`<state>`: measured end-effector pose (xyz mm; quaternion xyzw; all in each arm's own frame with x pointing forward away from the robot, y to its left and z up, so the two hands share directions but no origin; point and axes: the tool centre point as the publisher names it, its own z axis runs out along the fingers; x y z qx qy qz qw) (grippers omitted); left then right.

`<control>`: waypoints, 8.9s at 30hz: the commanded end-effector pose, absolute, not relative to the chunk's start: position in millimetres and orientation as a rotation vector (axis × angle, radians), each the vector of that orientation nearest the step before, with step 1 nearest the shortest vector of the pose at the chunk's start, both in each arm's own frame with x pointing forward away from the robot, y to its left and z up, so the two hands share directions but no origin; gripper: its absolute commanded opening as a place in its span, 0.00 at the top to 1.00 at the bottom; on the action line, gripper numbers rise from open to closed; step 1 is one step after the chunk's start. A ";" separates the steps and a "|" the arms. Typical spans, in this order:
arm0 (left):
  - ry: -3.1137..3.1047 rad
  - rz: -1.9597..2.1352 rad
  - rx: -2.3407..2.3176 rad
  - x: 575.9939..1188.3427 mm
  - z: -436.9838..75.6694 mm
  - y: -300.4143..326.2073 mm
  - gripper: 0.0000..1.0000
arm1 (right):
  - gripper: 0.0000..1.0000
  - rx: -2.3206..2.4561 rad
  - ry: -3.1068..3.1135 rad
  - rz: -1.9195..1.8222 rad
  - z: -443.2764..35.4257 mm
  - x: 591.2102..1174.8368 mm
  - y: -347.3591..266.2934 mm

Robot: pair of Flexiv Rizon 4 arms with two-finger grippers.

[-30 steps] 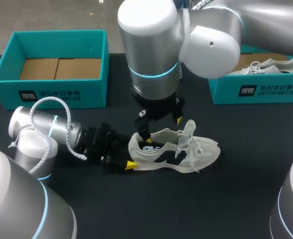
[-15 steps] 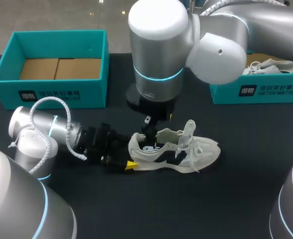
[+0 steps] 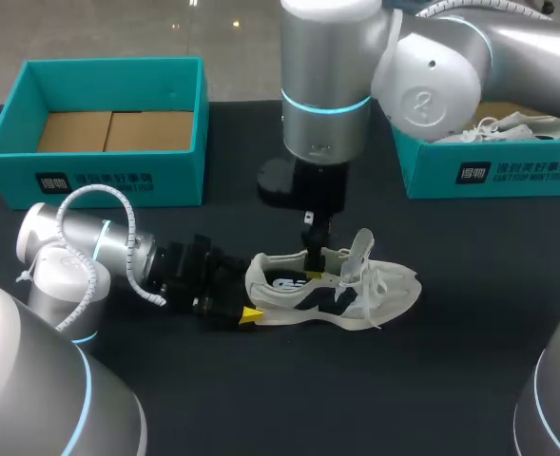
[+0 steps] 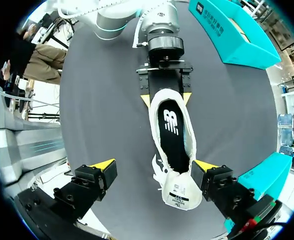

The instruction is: Take the shoe out of the shoebox, open the shoe tongue, remove and reinsert the insole, then place the shoe into the shoebox

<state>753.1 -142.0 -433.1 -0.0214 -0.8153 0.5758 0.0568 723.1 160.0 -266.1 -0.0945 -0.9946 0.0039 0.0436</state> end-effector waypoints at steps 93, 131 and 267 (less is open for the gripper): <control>-2.473 1.746 -0.065 752.5 -436.0 -143.7 1.00 | 1.00 -0.548 -3.036 0.160 -380.8 771.1 161.4; -2.473 1.746 -0.065 752.5 -436.0 -143.7 1.00 | 1.00 -0.498 -2.923 0.082 -426.6 739.6 183.6; -2.473 1.746 -0.065 752.5 -436.0 -143.7 1.00 | 1.00 -0.561 -2.944 0.095 -349.7 746.6 166.9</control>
